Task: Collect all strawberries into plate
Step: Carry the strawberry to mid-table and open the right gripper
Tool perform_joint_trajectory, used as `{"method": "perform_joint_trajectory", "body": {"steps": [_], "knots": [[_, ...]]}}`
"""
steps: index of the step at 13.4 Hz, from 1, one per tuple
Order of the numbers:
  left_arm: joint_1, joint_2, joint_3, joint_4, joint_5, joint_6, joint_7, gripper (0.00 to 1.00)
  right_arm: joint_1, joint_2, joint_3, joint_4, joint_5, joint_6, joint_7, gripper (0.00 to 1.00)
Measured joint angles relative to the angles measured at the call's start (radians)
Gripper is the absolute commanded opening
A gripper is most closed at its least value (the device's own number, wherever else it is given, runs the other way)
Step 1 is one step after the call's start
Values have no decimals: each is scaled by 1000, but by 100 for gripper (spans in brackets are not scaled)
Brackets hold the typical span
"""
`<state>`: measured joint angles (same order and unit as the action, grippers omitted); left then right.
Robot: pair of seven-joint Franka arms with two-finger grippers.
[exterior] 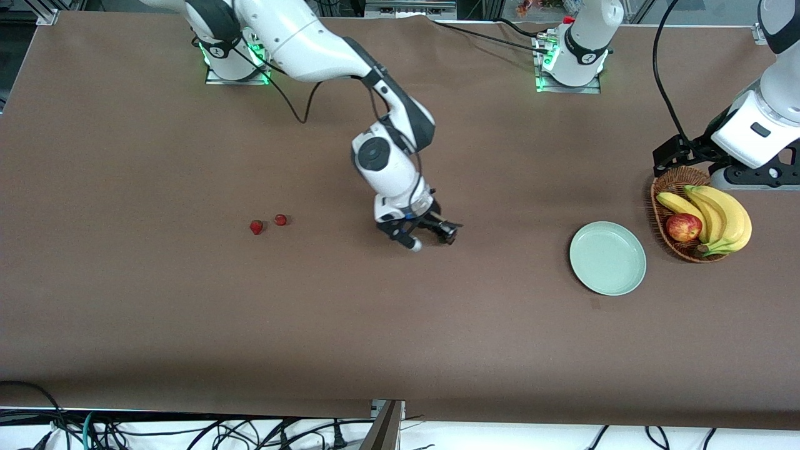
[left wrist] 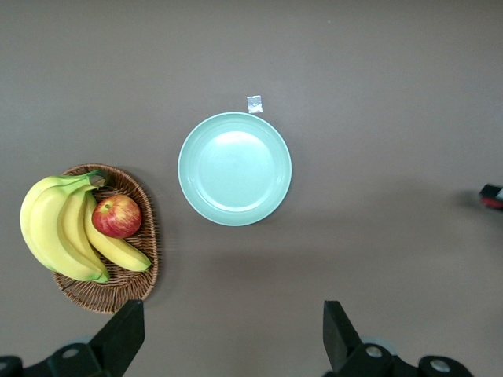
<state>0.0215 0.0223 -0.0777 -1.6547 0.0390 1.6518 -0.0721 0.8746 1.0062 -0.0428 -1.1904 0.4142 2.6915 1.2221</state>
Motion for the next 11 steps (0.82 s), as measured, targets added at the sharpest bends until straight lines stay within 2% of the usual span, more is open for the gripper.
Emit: {"method": "perform_joint_trajectory", "body": {"steps": [2, 3, 4, 6, 8, 11], "knots": [[20, 0, 0, 0, -9, 0, 0, 100, 20, 15, -1, 27, 0, 24, 49, 78], [27, 0, 0, 0, -21, 1, 0, 100, 26, 16, -1, 29, 0, 45, 67, 95], [32, 0, 0, 0, -26, 1, 0, 100, 29, 16, -1, 29, 0, 56, 76, 99], [34, 0, 0, 0, -27, 1, 0, 100, 28, 16, -14, 34, 0, 66, 78, 99], [34, 1, 0, 0, -28, 7, 0, 100, 22, 10, -58, 48, -15, 29, 67, 99], [34, 14, -2, 0, -28, 44, 0, 100, 3, -38, -152, 66, -100, -238, -36, 99]]}}
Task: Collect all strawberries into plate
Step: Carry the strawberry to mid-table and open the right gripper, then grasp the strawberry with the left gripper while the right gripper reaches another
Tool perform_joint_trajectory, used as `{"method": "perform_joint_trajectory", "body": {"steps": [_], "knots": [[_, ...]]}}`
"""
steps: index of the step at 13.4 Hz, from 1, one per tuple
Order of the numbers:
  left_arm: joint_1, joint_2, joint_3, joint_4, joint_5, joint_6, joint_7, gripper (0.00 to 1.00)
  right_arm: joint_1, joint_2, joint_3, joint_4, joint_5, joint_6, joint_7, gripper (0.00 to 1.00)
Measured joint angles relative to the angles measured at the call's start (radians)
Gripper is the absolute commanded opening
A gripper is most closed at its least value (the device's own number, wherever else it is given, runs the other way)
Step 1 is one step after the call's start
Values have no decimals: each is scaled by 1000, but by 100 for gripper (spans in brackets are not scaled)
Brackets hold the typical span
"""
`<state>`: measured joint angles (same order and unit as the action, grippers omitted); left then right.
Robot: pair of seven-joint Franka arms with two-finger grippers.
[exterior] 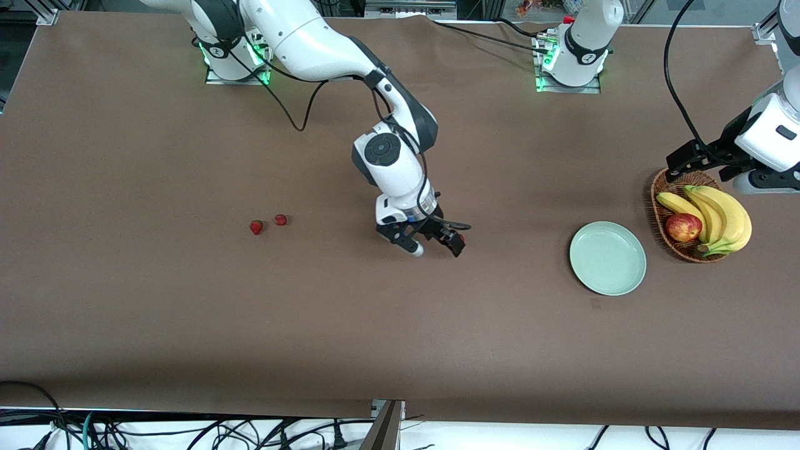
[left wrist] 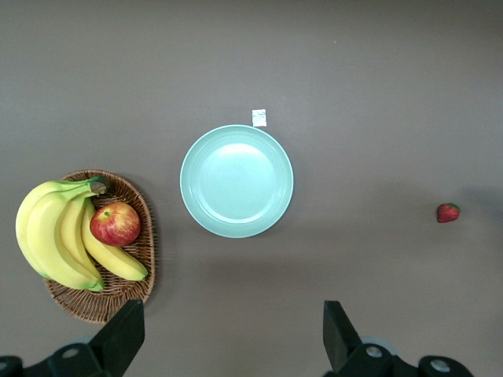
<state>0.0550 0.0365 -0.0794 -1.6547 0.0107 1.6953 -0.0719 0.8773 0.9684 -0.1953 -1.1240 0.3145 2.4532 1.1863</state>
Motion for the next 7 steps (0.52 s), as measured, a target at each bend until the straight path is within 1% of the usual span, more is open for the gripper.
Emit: {"method": "perform_joint_trajectory", "body": {"steps": [1, 2, 3, 5, 7], "knots": [[-1, 17, -1, -1, 0, 14, 2, 100, -7, -26, -32, -6, -4, -77, -78, 99], [-6, 46, -4, -2, -1, 28, 3, 100, -17, -60, -66, -37, -4, -137, -193, 99], [-14, 86, -8, -3, -2, 46, 4, 100, -41, -102, -88, -93, 4, -172, -331, 99], [-53, 195, -15, -6, -4, 103, 4, 100, -128, -196, -101, -245, 21, -197, -610, 99], [-122, 321, -19, -8, -11, 210, -9, 100, -193, -282, -115, -414, 26, -201, -823, 99]]}}
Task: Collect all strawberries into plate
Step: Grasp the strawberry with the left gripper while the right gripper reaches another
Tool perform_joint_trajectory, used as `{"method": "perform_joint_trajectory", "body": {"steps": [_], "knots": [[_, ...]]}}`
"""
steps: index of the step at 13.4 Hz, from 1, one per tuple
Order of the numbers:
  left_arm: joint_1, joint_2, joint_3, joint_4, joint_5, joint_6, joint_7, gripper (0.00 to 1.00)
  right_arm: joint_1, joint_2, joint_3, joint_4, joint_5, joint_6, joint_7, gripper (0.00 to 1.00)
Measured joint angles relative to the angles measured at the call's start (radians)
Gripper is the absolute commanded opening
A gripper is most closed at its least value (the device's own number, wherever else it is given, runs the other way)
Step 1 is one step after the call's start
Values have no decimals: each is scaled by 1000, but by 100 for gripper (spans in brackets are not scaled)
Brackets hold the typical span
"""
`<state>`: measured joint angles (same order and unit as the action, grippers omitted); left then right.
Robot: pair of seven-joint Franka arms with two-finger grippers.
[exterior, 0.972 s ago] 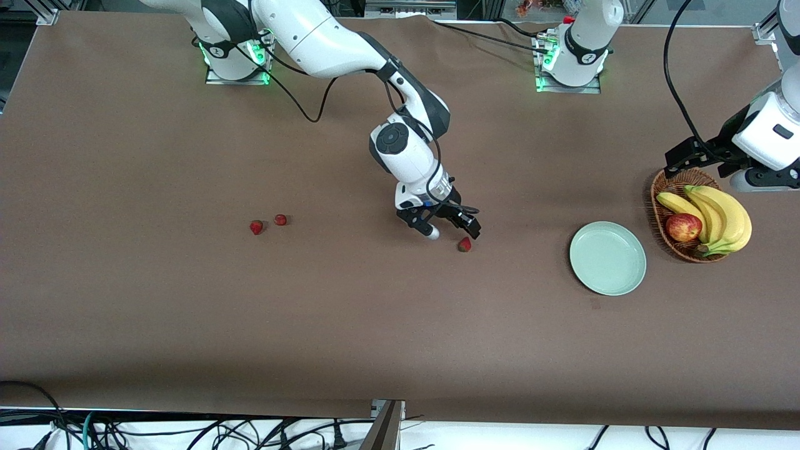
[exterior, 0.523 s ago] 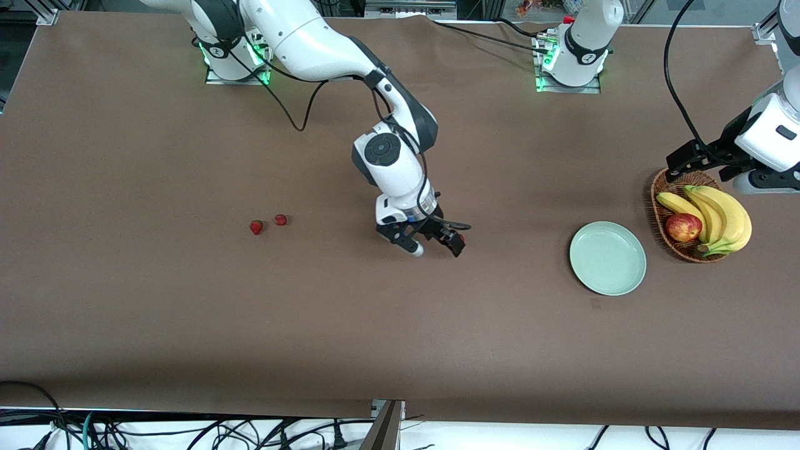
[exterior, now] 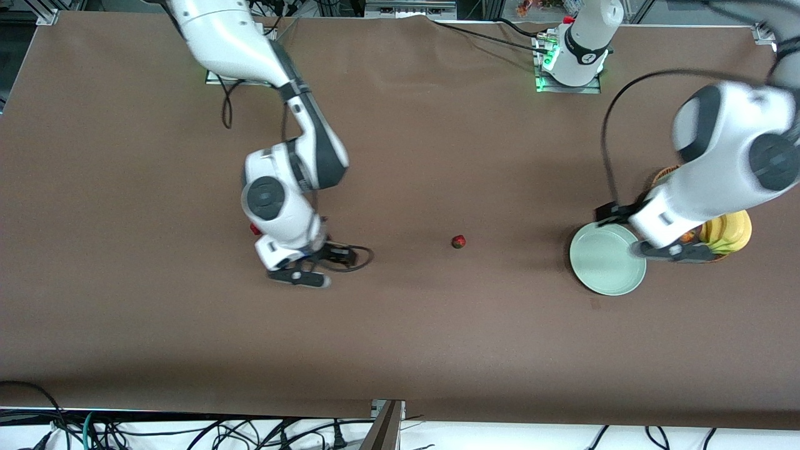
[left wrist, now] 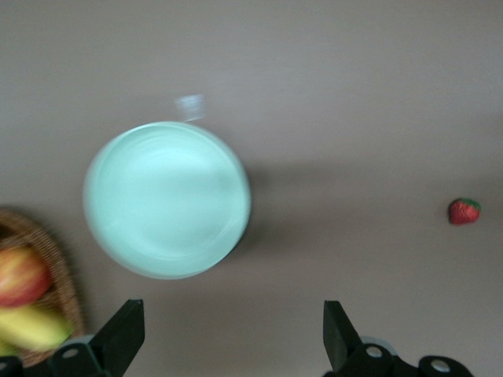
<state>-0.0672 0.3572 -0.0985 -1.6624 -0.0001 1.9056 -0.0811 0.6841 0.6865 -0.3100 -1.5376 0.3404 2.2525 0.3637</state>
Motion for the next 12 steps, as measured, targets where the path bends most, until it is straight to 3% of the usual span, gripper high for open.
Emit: {"method": "perform_joint_trajectory", "body": {"steps": [3, 6, 12], "knots": [[-112, 126, -6, 5, -9, 125, -180, 100, -4, -99, -51, -229, 0, 3, -144, 99], [-186, 157, -20, 7, -52, 216, -419, 100, 10, -179, -55, -417, 0, 69, -162, 98], [-346, 333, -21, -4, -52, 520, -584, 98, 35, -192, -53, -552, 0, 189, -162, 75]]}}
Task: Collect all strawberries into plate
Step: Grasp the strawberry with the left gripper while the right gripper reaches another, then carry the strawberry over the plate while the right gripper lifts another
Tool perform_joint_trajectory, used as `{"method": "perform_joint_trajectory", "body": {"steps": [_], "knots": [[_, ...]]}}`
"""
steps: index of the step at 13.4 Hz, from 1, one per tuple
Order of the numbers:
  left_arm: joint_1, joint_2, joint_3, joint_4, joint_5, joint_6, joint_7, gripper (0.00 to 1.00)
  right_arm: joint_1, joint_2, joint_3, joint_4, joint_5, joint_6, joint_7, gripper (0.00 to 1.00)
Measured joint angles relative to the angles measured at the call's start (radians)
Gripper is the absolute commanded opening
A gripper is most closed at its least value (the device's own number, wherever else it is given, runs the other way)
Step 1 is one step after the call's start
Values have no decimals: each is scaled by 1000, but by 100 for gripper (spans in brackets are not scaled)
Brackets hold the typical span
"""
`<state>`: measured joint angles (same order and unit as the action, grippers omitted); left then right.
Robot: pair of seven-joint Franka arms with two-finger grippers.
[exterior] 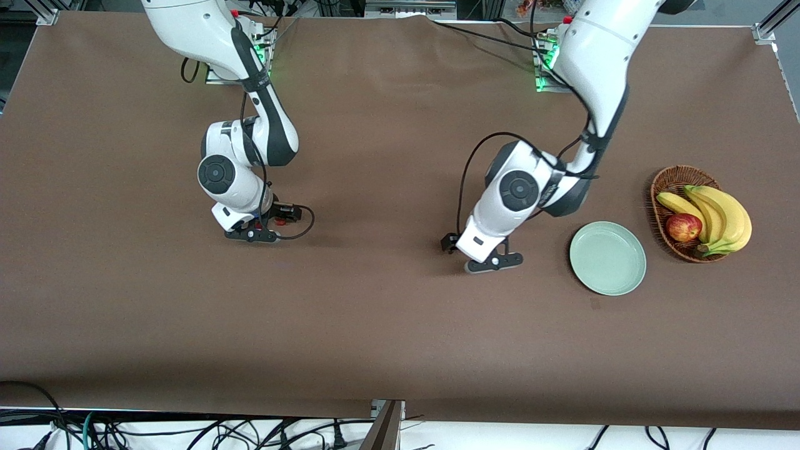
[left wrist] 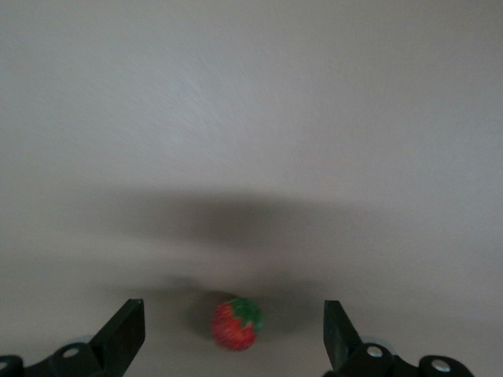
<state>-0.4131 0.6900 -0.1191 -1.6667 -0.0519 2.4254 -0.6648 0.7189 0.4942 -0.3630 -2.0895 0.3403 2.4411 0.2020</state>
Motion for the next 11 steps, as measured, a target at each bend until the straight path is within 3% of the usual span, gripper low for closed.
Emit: {"method": "perform_joint_trajectory", "body": {"steps": [3, 5, 6, 8, 10, 11], "knots": [[-10, 20, 2, -2, 17, 9, -2, 93, 0, 17, 0, -8, 0, 32, 0, 60], [-22, 30, 2, -7, 42, 7, -5, 80, 1, 26, 0, -7, 0, 45, 0, 47], [-30, 35, 2, -9, 47, 7, -9, 66, 2, 25, 0, -4, 0, 46, 0, 39], [-43, 41, 3, -11, 52, 6, -16, 22, 3, 24, 0, 3, 0, 46, 3, 25], [-46, 41, 4, -12, 86, 5, -16, 5, 4, 23, 0, 16, 0, 46, 17, 20], [-45, 41, 7, -11, 113, 5, -16, 1, 5, 23, 0, 29, 0, 41, 29, 20]]}}
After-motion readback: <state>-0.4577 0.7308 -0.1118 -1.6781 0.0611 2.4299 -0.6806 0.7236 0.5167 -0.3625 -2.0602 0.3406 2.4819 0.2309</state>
